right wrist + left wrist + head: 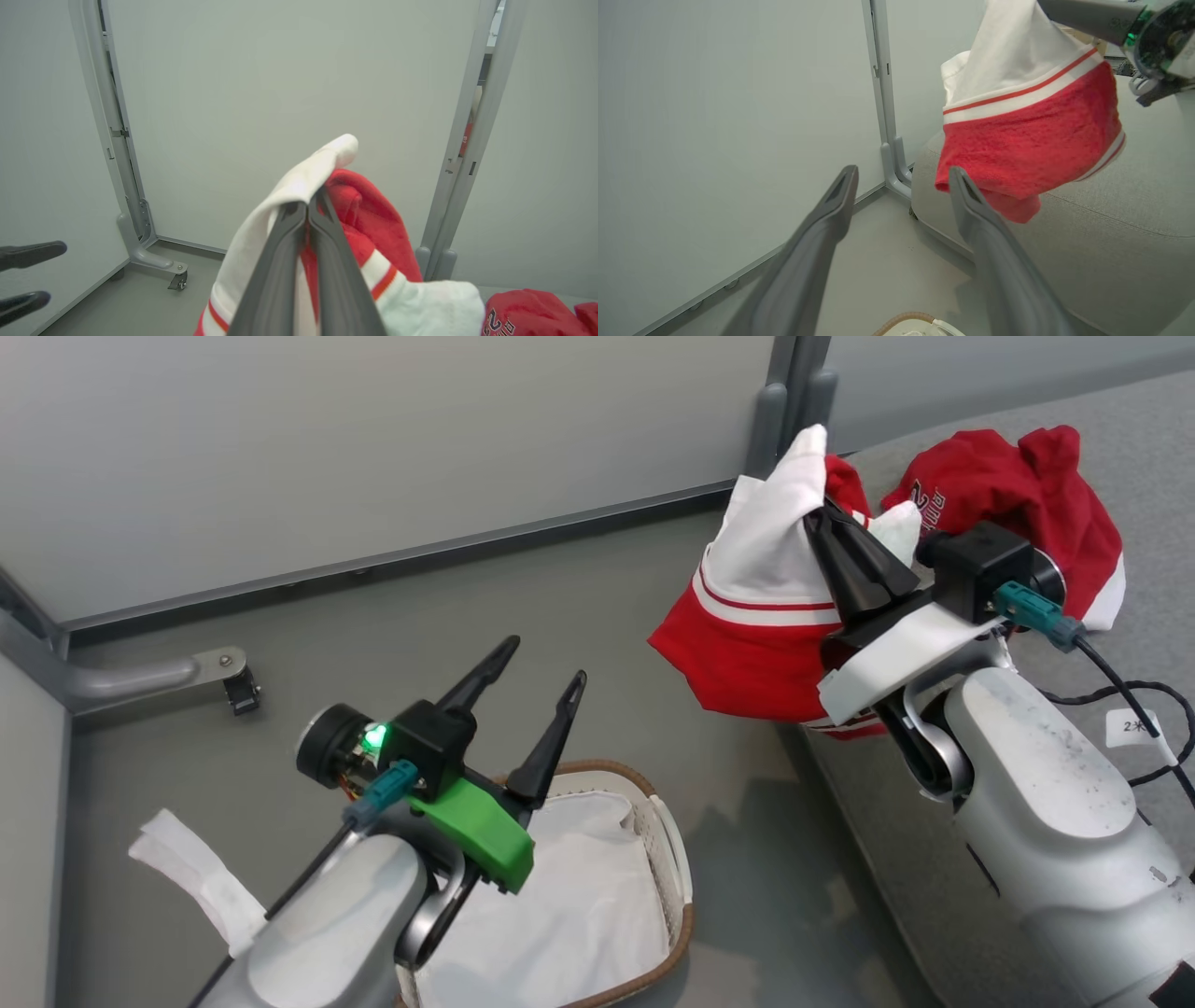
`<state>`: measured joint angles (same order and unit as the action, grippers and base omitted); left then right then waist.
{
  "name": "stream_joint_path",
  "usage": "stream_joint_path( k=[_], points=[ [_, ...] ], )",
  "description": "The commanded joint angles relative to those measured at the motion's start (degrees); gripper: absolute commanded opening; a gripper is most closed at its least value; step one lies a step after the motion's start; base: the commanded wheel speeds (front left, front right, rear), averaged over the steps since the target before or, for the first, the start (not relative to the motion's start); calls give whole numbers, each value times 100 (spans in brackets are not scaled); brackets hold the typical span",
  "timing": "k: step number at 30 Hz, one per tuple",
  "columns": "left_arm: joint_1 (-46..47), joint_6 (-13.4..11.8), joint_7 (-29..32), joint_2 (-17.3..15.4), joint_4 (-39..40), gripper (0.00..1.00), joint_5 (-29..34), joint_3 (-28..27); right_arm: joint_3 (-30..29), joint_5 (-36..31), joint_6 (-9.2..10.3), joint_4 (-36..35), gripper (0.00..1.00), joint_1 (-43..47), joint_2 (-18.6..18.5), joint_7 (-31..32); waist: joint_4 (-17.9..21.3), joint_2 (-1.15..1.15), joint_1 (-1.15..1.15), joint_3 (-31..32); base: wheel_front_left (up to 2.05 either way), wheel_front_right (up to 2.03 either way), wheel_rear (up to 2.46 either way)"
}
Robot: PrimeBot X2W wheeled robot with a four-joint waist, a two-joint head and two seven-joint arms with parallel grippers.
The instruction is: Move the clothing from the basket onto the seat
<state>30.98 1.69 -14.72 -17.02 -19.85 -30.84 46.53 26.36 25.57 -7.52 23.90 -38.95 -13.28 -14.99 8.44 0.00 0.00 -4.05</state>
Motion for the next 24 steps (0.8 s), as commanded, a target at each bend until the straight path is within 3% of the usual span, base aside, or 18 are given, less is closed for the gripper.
stream_joint_path(
  k=[1,13,24],
  points=[
    [-130,-21,-44,53,-10,100,66,0,-50,-43,6,-23,0,93,-21,-29,73,0,0,-26,0,0,0],
    [-374,37,-43,288,94,100,391,-241,-388,-199,6,-62,0,197,-52,-29,462,0,0,-197,0,0,0],
    [-265,115,-44,264,112,100,690,-413,-873,-335,6,-264,0,377,-19,-29,1505,0,0,-719,0,0,0]
  ],
)
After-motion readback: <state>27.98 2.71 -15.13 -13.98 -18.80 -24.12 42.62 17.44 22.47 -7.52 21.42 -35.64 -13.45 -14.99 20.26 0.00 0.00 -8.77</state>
